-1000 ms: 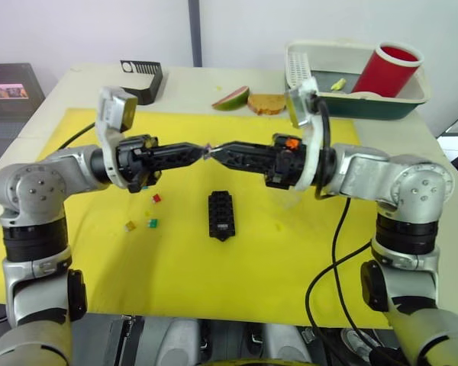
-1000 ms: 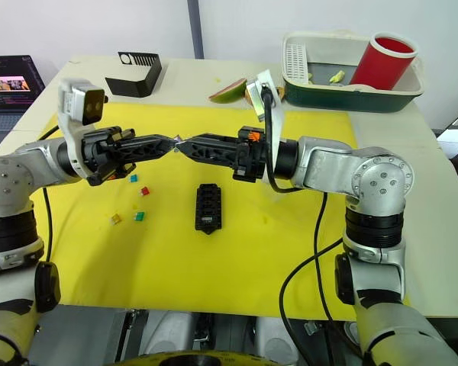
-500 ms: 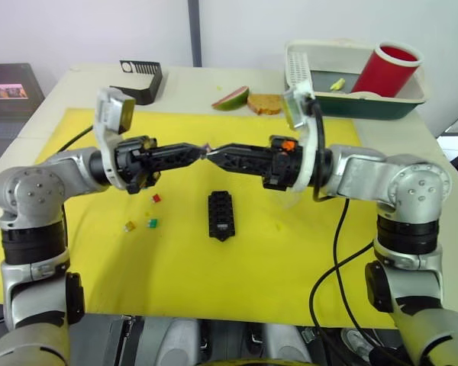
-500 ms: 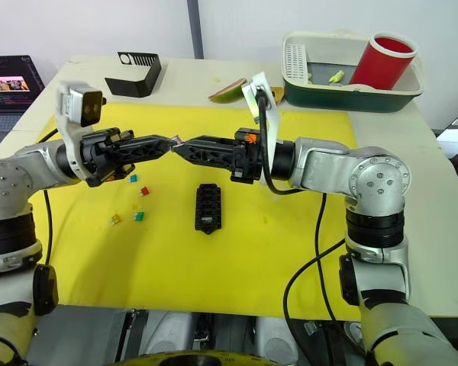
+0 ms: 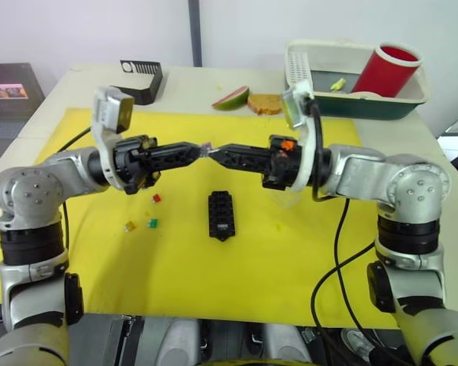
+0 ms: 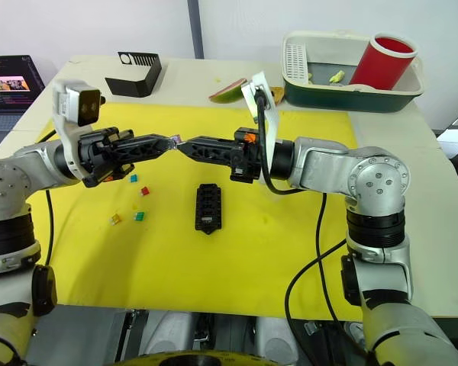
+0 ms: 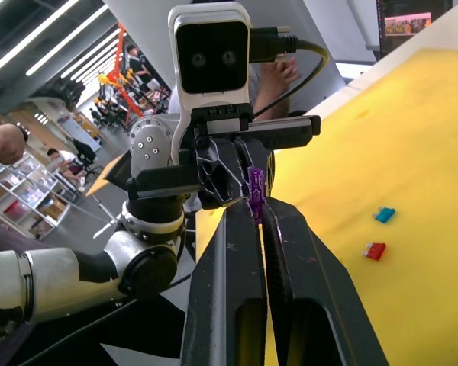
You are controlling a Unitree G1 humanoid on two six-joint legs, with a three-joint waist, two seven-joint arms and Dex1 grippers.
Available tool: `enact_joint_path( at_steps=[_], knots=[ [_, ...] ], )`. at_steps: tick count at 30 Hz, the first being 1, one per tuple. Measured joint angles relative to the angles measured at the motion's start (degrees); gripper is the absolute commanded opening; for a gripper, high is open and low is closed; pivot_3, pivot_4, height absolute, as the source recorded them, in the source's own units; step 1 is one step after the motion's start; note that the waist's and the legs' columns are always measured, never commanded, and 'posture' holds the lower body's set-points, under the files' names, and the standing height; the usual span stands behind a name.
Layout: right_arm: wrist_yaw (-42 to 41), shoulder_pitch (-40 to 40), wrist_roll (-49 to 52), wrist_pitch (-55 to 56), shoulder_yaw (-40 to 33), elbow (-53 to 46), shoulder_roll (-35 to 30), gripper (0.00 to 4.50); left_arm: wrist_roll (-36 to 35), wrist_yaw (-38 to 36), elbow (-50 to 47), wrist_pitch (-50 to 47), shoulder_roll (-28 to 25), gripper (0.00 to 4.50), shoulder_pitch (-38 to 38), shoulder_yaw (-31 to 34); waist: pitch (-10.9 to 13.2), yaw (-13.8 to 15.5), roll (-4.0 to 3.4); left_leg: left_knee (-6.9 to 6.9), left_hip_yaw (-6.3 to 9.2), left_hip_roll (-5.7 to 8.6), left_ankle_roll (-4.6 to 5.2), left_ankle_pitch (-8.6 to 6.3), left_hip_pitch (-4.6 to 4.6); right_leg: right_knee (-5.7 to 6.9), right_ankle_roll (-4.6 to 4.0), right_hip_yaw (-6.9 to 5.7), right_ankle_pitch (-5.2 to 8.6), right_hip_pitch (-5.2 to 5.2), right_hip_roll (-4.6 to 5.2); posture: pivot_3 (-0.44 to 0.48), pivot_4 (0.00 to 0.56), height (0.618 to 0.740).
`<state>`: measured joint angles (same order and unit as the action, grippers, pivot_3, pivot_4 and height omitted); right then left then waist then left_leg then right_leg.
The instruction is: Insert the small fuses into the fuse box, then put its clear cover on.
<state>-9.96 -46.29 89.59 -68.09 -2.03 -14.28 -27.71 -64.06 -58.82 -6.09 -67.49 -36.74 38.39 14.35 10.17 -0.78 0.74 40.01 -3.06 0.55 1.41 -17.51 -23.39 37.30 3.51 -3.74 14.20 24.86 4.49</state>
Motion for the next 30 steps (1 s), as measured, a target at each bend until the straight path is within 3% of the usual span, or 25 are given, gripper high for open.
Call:
enact_joint_path(
  at_steps=[1, 4, 8, 10, 11, 16, 20, 30],
  knots=[
    [-0.13, -0.62, -0.59, -0.40, 0.72, -0.05, -0.68, 0.07, 0.67, -0.56, -0.32, 0.72, -0.95, 0.00, -0.29, -0.70, 0.01, -0.04, 0.00, 0.00, 0.00, 0.00, 0.00, 0.00, 0.00, 0.00, 0.00, 0.00, 0.00, 0.01, 0.00, 0.000, 0.150, 0.740],
    [-1.71, -3.29, -3.13, -2.54, 3.04, -0.74, -3.87, 0.00, 4.51, -2.82, -1.46, 3.97, -4.30, 1.00, -1.34, -3.68, 0.02, -0.07, -0.02, -0.02, 0.00, 0.00, 0.01, 0.00, 0.00, -0.02, -0.01, 0.00, 0.01, 0.02, 0.00, 0.000, 0.150, 0.740],
    [-8.70, -7.81, -11.54, -5.33, 8.01, -4.05, -11.58, 0.00, 15.02, -9.14, -1.48, 12.92, -13.22, 3.07, -4.71, -9.52, 0.03, -0.02, -0.04, -0.10, 0.00, 0.00, 0.07, -0.04, -0.02, -0.10, -0.03, 0.00, 0.02, 0.06, 0.00, 0.000, 0.150, 0.740],
    [-15.31, -11.05, -18.99, -5.03, 14.00, -6.69, -16.40, 0.00, 21.69, -13.48, -1.50, 20.13, -18.18, 4.16, -6.46, -13.23, 0.05, -0.01, -0.07, -0.12, -0.01, 0.00, 0.11, -0.06, -0.04, -0.13, -0.04, 0.01, 0.02, 0.10, 0.01, 0.000, 0.150, 0.740],
    [-18.68, -12.66, -22.65, -4.21, 16.65, -7.61, -18.18, 0.00, 24.93, -15.28, -1.46, 23.71, -19.77, 4.43, -7.31, -14.80, 0.05, -0.01, -0.08, -0.13, -0.02, 0.00, 0.12, -0.07, -0.05, -0.16, -0.04, 0.01, 0.02, 0.12, 0.02, 0.000, 0.150, 0.740],
    [-34.72, -21.18, -39.31, 1.14, 30.57, -7.68, -21.64, 0.00, 35.49, -18.23, -1.75, 36.70, -18.56, 4.43, -9.23, -21.51, 0.06, 0.11, -0.10, -0.11, -0.03, 0.00, 0.20, -0.12, -0.15, -0.15, -0.04, 0.02, 0.02, 0.21, 0.09, 0.000, 0.150, 0.740],
    [-44.05, -25.53, -49.32, 5.26, 38.97, -7.17, -21.91, 0.00, 38.17, -17.45, -3.83, 39.46, -15.84, 4.43, -10.31, -23.28, 0.06, 0.00, -0.09, -0.08, -0.02, 0.00, 0.19, -0.11, -0.48, -0.10, -0.02, 0.02, 0.01, 0.53, 0.09, 0.000, 0.150, 0.740],
    [-51.73, -27.12, -63.83, 5.50, 49.15, 0.78, -13.16, 0.00, 41.73, -14.12, -5.64, 40.54, -14.27, 4.43, -13.48, -24.21, 0.06, 0.16, -0.09, 0.02, 0.00, 0.01, 0.15, -0.09, -0.52, -0.04, -0.02, -0.02, 0.00, 0.52, 0.09, 0.000, 0.150, 0.740]
  ],
)
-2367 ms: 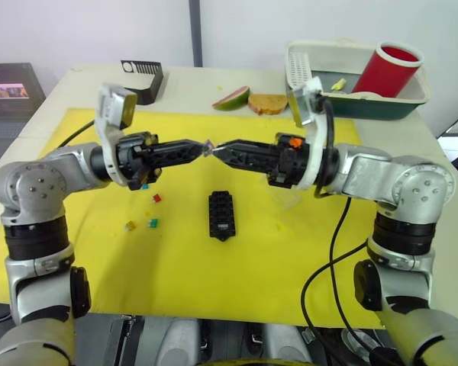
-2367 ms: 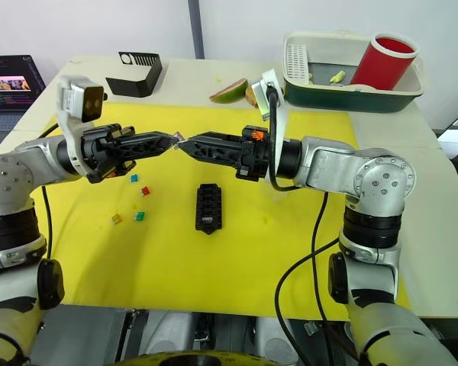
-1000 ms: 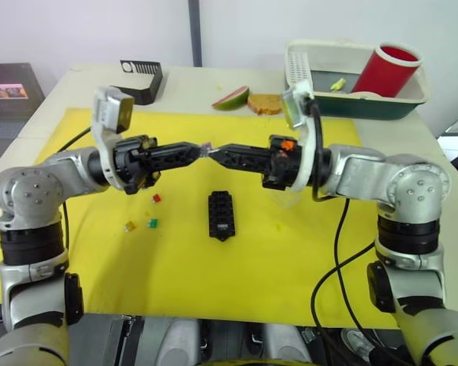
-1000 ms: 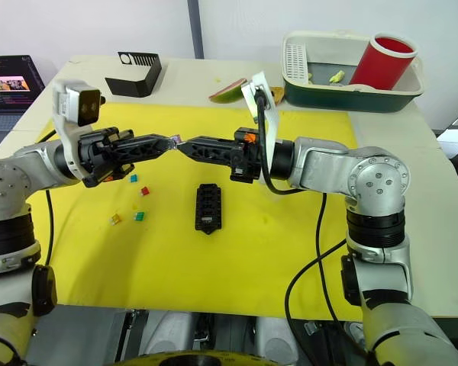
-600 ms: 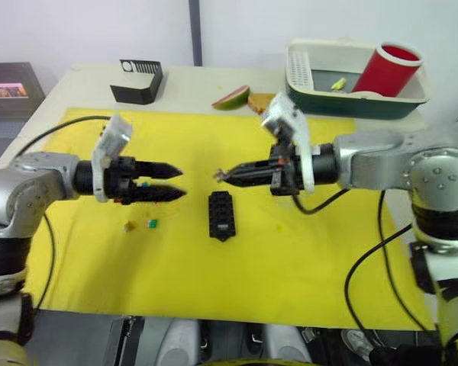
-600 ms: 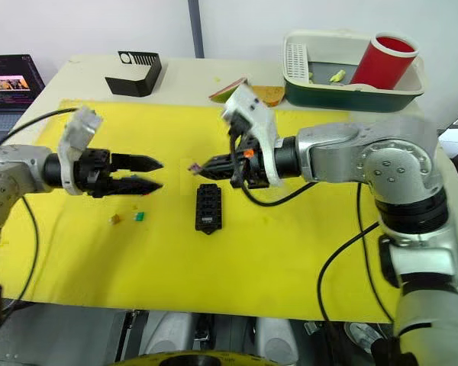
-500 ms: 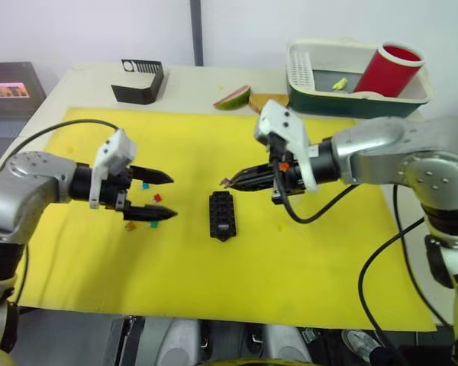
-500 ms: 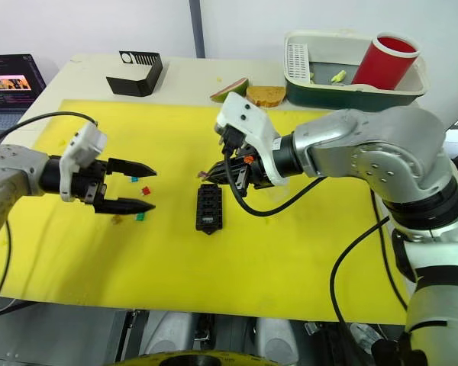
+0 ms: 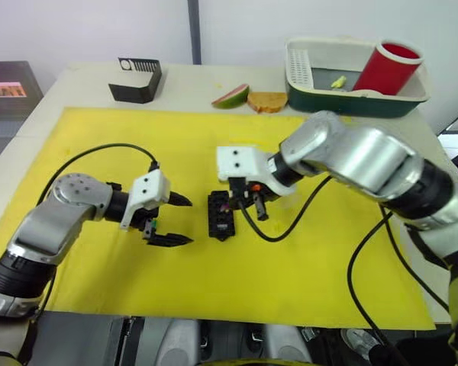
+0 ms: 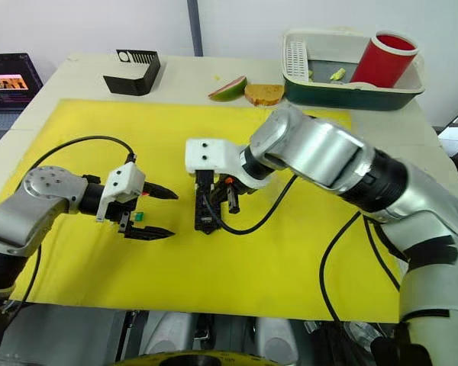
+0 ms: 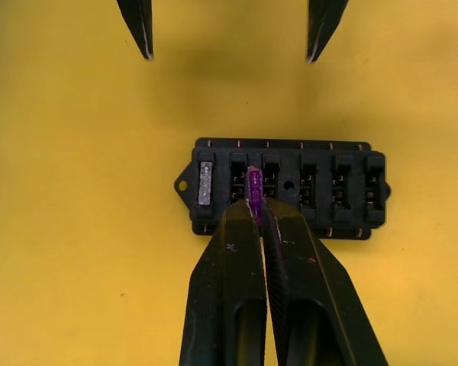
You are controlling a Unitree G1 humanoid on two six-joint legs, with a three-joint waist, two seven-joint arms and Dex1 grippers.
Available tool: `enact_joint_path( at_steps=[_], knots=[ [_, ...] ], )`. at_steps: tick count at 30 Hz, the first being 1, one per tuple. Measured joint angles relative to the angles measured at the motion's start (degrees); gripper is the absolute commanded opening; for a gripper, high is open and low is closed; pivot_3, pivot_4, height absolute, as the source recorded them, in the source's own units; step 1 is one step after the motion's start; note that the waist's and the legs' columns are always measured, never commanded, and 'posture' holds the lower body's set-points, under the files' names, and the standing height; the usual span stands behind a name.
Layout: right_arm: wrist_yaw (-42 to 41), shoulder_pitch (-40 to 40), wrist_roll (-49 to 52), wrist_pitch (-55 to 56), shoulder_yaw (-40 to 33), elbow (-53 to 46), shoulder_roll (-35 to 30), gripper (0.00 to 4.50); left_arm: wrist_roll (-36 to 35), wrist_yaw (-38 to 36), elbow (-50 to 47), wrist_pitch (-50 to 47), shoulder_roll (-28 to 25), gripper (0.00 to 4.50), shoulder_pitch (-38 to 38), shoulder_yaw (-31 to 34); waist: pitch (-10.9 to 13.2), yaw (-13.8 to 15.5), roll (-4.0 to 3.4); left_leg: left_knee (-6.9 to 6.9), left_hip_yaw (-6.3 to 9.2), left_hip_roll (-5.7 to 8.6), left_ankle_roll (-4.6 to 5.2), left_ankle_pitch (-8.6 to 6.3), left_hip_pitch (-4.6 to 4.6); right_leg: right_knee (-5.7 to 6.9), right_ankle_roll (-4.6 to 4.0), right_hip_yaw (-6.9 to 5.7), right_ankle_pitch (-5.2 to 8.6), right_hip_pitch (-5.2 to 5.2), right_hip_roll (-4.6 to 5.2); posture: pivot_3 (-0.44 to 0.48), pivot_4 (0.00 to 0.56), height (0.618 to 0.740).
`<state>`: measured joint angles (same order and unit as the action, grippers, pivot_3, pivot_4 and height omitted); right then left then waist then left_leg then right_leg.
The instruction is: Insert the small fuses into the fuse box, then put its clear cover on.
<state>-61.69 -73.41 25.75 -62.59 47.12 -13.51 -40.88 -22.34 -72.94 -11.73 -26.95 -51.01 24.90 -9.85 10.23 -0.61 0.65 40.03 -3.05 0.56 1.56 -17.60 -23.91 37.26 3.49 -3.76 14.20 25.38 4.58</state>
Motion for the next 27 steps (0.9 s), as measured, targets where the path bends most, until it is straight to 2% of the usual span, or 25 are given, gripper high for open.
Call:
enact_joint_path(
  at_steps=[12, 27],
  knots=[
    [-4.38, -0.23, -5.73, -1.69, 1.83, 0.08, 2.07, 0.00, 2.64, 0.90, -0.01, 0.43, 1.78, 4.43, 0.00, -0.53, 0.00, -0.17, 0.00, 0.01, 0.00, 0.00, -0.02, 0.01, 0.01, 0.04, 0.01, -0.01, 0.00, 0.00, -0.02, 0.000, 0.150, 0.740],
    [-5.54, -0.22, -9.83, -2.02, 1.90, 1.43, 4.90, 0.00, 3.22, 0.91, -0.44, 0.43, 2.63, 4.43, -0.47, -0.53, 0.00, -0.17, 0.00, 0.01, 0.00, 0.01, -0.05, 0.03, 0.01, 0.05, 0.01, -0.02, -0.01, -0.01, -0.06, 0.000, 0.150, 0.740]
  ],
)
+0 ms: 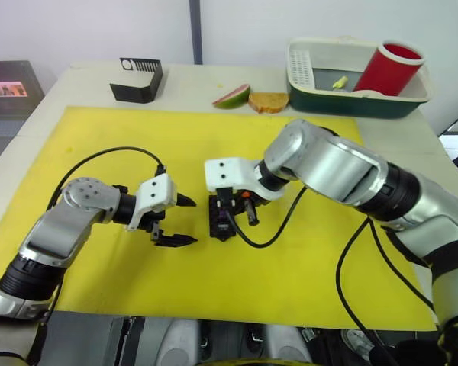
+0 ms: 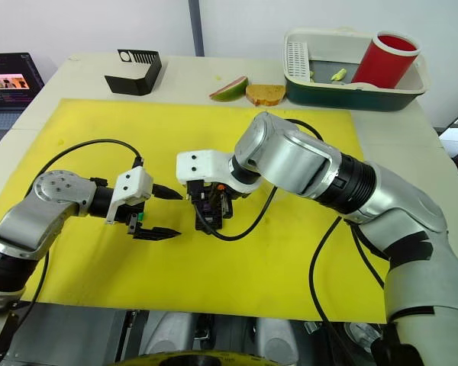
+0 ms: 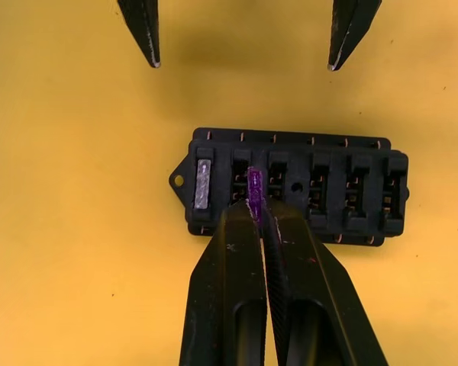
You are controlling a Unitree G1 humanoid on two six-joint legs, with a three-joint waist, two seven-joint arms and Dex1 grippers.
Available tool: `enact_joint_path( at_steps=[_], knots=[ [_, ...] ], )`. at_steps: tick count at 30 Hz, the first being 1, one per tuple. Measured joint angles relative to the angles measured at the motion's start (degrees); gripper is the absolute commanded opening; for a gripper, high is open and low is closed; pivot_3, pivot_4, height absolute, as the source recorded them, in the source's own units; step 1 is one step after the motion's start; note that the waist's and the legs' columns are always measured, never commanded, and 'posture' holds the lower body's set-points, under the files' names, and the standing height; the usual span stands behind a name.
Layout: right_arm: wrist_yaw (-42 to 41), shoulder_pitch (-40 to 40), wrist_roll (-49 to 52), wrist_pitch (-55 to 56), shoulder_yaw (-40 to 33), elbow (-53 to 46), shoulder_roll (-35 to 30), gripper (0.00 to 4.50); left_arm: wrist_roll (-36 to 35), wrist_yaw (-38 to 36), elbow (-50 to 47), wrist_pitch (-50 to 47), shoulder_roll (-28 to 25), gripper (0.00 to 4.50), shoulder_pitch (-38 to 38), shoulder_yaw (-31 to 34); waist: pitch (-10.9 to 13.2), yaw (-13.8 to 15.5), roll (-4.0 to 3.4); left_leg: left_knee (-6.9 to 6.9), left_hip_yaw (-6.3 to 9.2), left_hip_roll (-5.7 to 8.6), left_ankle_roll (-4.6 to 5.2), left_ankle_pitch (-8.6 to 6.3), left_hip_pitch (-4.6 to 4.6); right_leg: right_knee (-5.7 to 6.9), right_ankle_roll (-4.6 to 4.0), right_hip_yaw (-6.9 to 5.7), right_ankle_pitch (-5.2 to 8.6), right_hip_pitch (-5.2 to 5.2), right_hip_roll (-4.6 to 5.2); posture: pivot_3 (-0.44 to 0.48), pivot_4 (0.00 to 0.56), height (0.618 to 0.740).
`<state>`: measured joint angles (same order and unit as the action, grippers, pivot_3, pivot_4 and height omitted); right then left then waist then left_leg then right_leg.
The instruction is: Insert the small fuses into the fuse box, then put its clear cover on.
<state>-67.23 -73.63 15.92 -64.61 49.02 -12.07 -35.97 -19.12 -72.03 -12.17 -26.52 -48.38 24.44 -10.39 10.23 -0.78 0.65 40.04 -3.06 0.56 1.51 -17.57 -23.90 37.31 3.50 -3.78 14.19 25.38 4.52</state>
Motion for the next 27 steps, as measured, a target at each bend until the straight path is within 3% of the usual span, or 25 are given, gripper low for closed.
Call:
enact_joint_path(
  at_steps=[27],
  knots=[
    [-1.62, 0.34, -1.30, -1.98, 0.09, -0.09, 0.67, 0.00, 0.90, 0.04, -0.23, 0.00, 0.67, 4.43, -0.12, -0.02, 0.00, 0.01, 0.00, 0.02, 0.00, 0.00, -0.04, 0.02, 0.00, 0.01, 0.01, -0.01, 0.00, -0.01, -0.04, 0.000, 0.150, 0.740]
  ],
)
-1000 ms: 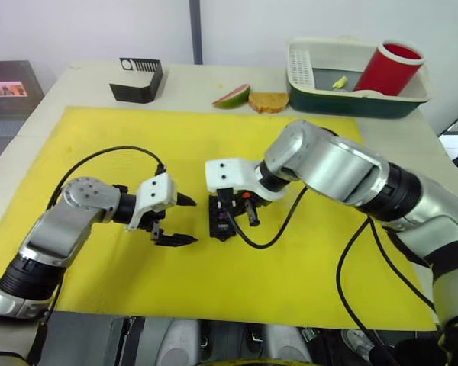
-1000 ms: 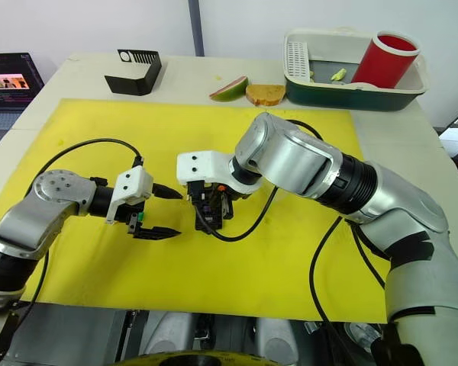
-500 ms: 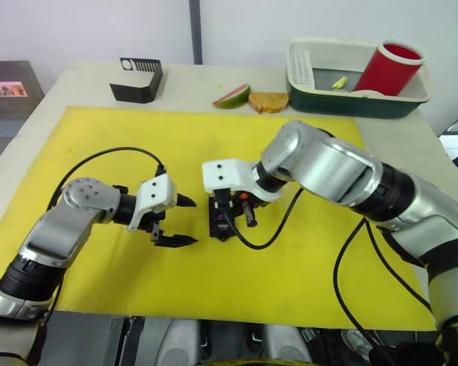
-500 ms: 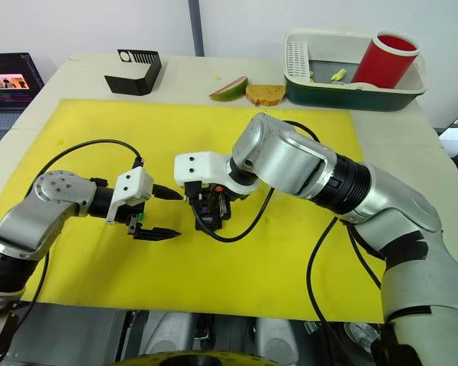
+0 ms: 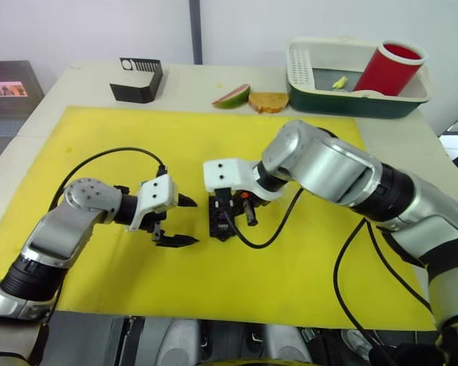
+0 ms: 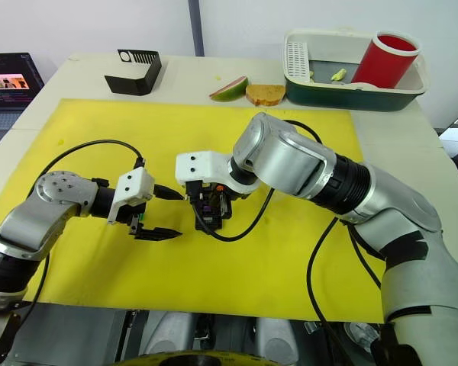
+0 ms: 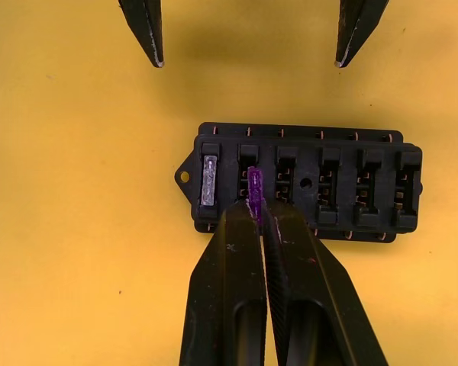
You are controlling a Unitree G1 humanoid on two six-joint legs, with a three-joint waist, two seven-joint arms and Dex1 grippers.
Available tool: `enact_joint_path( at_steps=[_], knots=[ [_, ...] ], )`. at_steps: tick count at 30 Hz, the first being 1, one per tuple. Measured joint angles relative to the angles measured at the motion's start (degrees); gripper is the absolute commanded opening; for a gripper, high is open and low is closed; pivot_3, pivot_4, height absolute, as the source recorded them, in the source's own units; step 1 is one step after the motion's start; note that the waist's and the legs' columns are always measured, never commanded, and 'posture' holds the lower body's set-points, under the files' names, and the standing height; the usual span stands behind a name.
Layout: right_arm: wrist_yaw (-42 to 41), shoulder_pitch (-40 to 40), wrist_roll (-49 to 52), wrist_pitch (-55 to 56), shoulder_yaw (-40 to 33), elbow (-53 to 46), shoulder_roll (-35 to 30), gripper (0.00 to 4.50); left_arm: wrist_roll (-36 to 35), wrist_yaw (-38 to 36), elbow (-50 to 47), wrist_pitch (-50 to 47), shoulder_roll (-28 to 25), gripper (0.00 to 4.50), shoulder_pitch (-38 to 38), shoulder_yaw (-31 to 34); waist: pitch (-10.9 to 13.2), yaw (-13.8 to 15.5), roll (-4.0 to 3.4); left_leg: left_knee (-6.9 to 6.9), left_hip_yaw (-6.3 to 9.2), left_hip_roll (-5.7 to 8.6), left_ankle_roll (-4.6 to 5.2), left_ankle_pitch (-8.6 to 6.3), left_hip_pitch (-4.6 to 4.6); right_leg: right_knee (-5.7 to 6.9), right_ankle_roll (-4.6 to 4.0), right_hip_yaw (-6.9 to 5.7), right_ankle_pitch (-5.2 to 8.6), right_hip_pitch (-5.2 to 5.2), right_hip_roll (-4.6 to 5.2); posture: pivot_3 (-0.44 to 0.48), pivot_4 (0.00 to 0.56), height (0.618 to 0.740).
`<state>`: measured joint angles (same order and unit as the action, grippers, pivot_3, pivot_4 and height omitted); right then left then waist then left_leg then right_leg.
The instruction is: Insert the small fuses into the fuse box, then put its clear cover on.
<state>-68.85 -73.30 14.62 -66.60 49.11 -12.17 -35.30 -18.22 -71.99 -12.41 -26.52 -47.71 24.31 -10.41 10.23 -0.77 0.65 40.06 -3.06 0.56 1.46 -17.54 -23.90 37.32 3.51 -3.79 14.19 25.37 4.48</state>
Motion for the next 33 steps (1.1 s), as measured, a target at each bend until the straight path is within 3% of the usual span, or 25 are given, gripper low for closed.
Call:
enact_joint_path(
  at_steps=[33],
  knots=[
    [1.58, -0.08, -2.37, -3.94, 1.75, -1.33, 2.06, 0.00, 0.19, 1.34, -1.75, -0.28, 0.58, 4.43, -1.71, 0.00, -0.02, -0.06, 0.01, 0.01, 0.00, 0.00, 0.00, 0.00, 0.21, 0.08, 0.00, 0.01, 0.00, -0.17, 0.00, 0.000, 0.150, 0.740]
  ],
)
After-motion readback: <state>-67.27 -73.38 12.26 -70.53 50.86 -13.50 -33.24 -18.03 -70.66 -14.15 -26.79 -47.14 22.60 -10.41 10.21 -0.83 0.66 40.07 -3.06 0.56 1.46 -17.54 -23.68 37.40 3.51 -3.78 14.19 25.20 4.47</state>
